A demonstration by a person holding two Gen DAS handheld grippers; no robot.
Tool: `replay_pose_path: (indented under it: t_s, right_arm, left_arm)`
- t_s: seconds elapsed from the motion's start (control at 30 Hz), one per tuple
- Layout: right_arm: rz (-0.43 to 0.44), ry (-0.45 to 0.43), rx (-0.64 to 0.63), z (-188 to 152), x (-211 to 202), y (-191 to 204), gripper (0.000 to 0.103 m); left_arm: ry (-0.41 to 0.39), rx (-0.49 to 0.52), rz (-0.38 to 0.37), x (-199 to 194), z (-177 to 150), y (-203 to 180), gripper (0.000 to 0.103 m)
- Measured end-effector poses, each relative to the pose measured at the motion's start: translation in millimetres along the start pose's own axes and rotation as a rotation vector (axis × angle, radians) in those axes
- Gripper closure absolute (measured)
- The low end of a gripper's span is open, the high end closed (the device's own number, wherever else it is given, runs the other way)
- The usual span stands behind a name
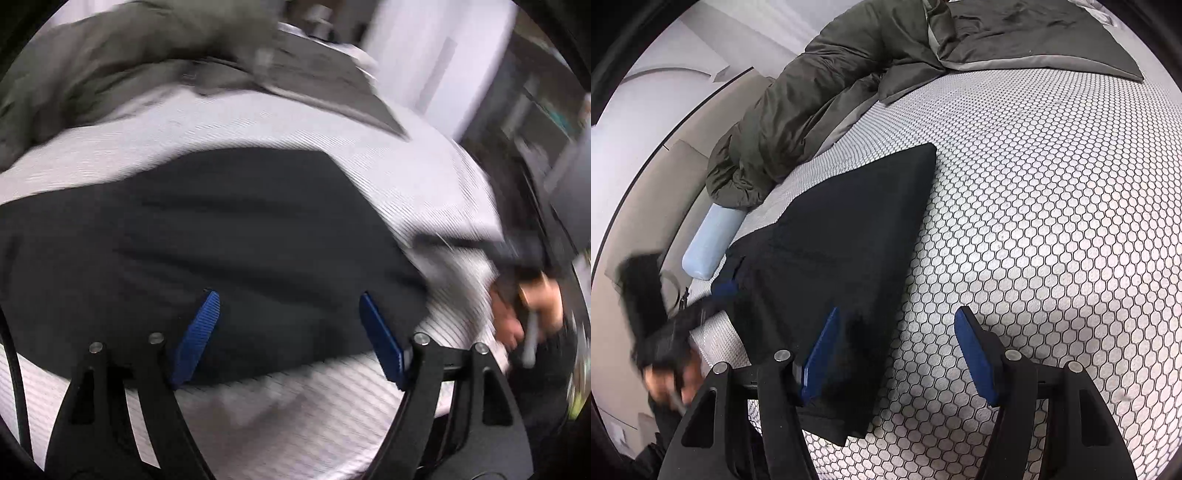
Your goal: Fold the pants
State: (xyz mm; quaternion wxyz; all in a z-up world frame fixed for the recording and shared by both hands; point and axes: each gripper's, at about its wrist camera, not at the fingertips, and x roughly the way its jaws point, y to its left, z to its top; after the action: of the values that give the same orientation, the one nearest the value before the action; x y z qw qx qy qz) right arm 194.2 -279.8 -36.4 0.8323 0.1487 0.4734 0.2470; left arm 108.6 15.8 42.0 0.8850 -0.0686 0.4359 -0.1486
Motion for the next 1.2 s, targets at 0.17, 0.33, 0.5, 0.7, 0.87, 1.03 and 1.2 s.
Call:
replay_pose_path:
  t_s: [0.17,0.33,0.5,0.7,0.87,1.03,1.2]
  right_arm:
    - [0.023,-0.005,-0.003,-6.7,-5.9,5.3,0.037]
    - [0.046,-0.017,-0.002,-16.1,-23.7,-1.2,0.037]
    - [0.060,-0.054,0.020,-18.4,-45.3,-10.7,0.037]
    - [0.060,-0.031,0.053,-22.3,-41.5,-13.9,0.037]
    - [0.093,0.029,0.092,-23.5,-14.2,-11.7,0.038]
    - [0.139,0.073,0.100,-22.1,6.4,-11.3,0.093]
    - [0.185,0.004,0.155,-12.2,2.2,-19.2,0.098]
  left_arm:
    - [-0.024,-0.051,-0.145,1.7,-38.0,-55.1,0.039]
    - [-0.023,-0.051,-0.156,26.6,-51.9,-90.6,0.066]
    - [-0.069,-0.085,-0.086,43.3,-56.4,-103.2,0.066]
    - [-0.161,-0.110,-0.003,65.7,-48.9,-115.4,0.066]
    - [-0.231,-0.126,0.050,78.2,-46.9,-112.5,0.102]
    - [-0.230,-0.126,0.009,68.7,-58.6,-101.3,0.103]
    - [-0.241,-0.140,-0.029,54.2,-70.3,-98.1,0.103]
